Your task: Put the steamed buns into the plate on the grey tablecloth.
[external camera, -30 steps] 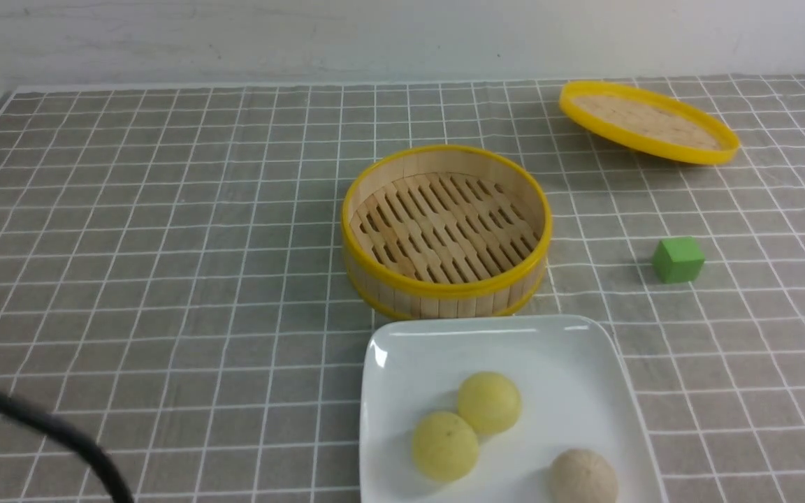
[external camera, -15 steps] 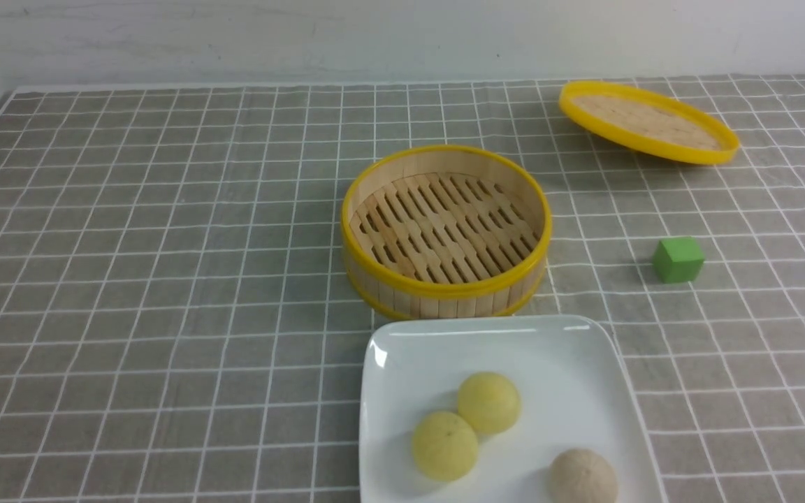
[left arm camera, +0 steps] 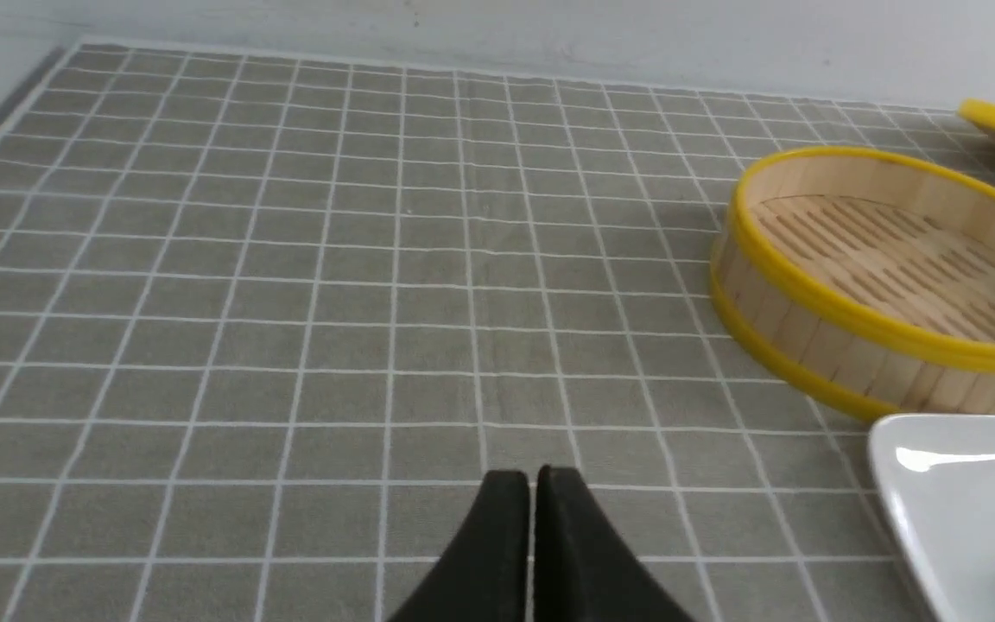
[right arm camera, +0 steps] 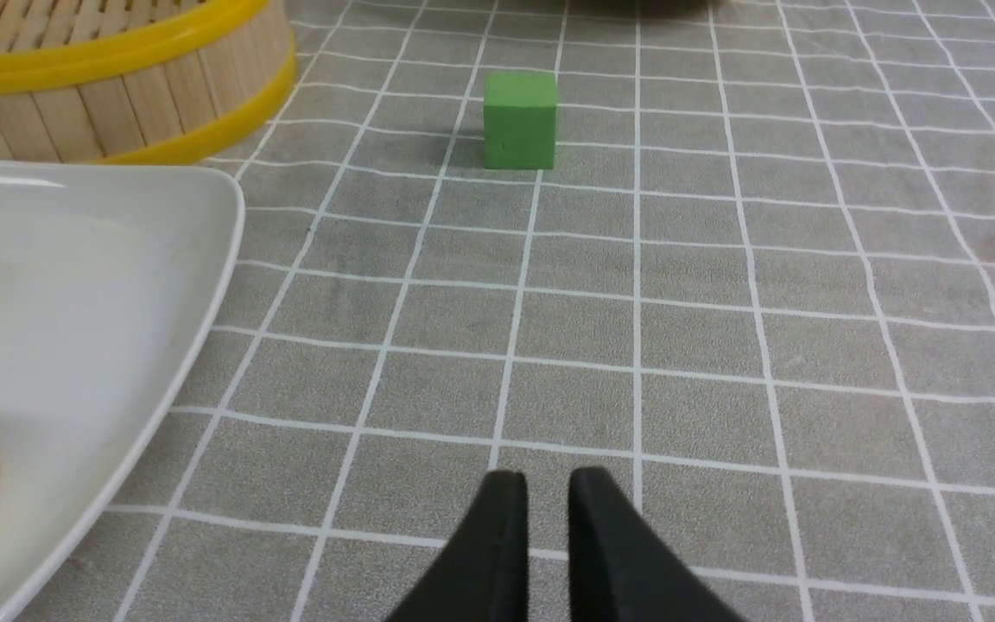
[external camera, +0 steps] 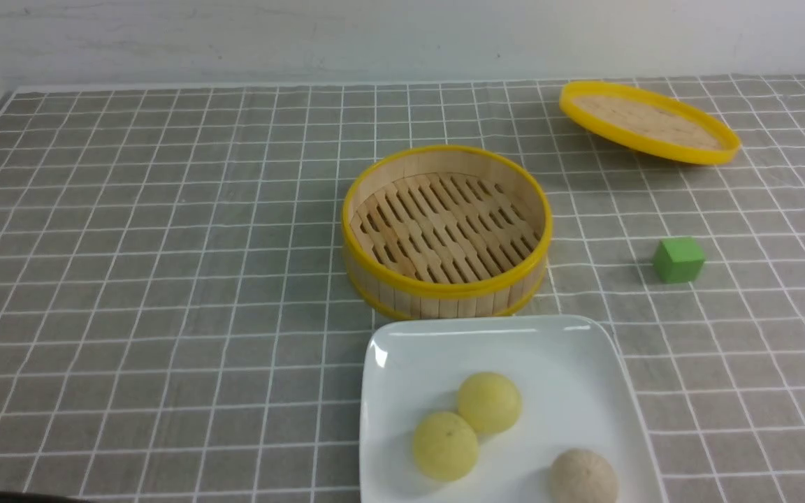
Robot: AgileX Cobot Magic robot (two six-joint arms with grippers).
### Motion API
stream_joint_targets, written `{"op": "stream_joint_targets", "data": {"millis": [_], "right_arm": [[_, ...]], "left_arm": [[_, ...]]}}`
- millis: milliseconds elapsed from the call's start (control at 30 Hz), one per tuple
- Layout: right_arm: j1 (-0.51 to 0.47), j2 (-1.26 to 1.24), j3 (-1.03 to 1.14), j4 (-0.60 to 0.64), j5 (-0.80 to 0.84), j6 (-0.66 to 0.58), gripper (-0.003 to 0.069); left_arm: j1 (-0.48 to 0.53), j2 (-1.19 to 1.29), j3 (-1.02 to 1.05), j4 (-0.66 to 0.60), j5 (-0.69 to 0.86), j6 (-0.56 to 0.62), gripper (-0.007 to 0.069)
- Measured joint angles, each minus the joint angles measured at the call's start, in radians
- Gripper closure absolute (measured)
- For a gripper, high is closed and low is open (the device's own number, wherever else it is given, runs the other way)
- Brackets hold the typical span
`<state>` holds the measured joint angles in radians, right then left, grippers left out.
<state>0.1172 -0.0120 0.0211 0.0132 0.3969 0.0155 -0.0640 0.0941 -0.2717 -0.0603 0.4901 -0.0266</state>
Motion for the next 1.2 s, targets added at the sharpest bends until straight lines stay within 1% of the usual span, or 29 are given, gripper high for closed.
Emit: {"op": "stream_joint_targets", "data": {"millis": [33,67,133,167,267,400,500,767,900,1000,1100,1200], "right_arm": [[0.000,0.000,0.000,0.000,0.000,0.000,0.0558],[0.000,0.000,0.000,0.000,0.000,0.000,0.0558],[0.000,0.000,0.000,0.000,0.000,0.000,0.0555],[0.000,0.000,0.000,0.000,0.000,0.000,0.0555],[0.000,0.000,0.000,0.000,0.000,-0.002,0.0550],[0.000,0.000,0.000,0.000,0.000,-0.003,0.0545],[0.000,0.000,0.000,0.000,0.000,-0.003,0.0541],[0.000,0.000,0.000,0.000,0.000,-0.003,0.0533],[0.000,0.000,0.000,0.000,0.000,-0.003,0.0526],[0.000,0.000,0.000,0.000,0.000,-0.004,0.0524],[0.000,0.000,0.000,0.000,0.000,-0.004,0.0519],[0.000,0.000,0.000,0.000,0.000,-0.004,0.0515]], "left_arm": [[0.000,-0.023,0.030,0.040,-0.029,-0.024,0.0588],[0.000,-0.027,0.042,0.047,-0.034,-0.034,0.0588],[0.002,-0.073,0.112,0.151,-0.086,-0.096,0.0588],[0.002,-0.075,0.117,0.151,-0.088,-0.099,0.0588],[0.032,-0.103,0.194,0.221,-0.106,-0.133,0.0588],[0.089,-0.105,0.267,0.226,-0.113,-0.144,0.0587],[0.104,-0.105,0.294,0.227,-0.113,-0.144,0.0583],[0.105,-0.107,0.297,0.231,-0.121,-0.145,0.0571],[0.062,-0.107,0.297,0.244,-0.120,-0.147,0.0570],[0.050,-0.107,0.297,0.244,-0.119,-0.147,0.0570],[0.052,-0.107,0.297,0.245,-0.119,-0.148,0.0570],[0.079,-0.107,0.297,0.245,-0.119,-0.148,0.0568]]}}
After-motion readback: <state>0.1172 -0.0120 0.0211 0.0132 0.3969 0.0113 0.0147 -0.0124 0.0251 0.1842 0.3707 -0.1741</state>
